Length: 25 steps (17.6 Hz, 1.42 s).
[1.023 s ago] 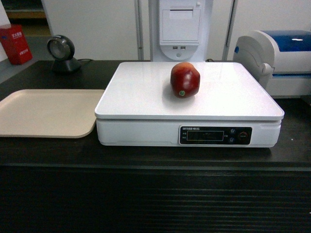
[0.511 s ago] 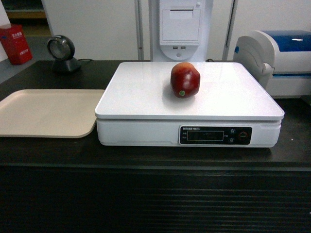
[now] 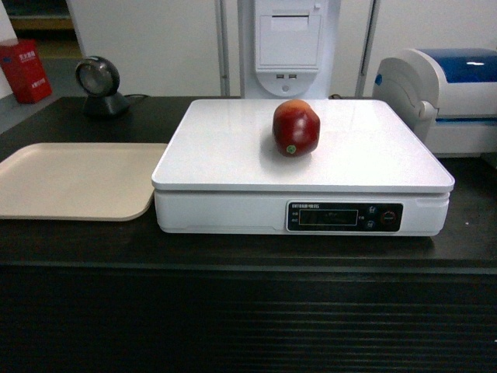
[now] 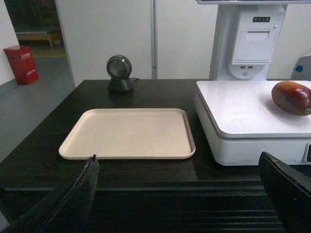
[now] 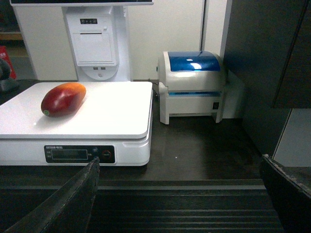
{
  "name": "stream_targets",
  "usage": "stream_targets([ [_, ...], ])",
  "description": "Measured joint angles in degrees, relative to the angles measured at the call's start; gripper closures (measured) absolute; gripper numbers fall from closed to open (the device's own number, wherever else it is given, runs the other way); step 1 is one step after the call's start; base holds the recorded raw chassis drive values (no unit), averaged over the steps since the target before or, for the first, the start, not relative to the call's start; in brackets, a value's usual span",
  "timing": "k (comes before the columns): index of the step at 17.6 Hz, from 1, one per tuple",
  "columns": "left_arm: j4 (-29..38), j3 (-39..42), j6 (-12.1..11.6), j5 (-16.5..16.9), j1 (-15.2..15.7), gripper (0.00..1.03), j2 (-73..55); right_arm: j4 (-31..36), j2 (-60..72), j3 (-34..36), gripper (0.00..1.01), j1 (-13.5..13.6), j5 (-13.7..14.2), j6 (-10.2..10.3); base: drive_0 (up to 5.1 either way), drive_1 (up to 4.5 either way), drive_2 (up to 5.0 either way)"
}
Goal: Place dark red mango on scale at checkout
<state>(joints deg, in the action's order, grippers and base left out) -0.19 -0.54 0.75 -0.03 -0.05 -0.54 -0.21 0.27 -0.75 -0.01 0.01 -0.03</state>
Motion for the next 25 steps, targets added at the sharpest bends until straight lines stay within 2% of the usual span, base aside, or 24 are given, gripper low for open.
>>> stream_targets([
  [25, 0.02, 0.00, -0.15, 0.00, 0.00, 0.05, 0.00, -0.04, 0.00, 0.00, 0.03, 0.00, -0.02, -0.04, 0.0, 0.00, 0.0],
])
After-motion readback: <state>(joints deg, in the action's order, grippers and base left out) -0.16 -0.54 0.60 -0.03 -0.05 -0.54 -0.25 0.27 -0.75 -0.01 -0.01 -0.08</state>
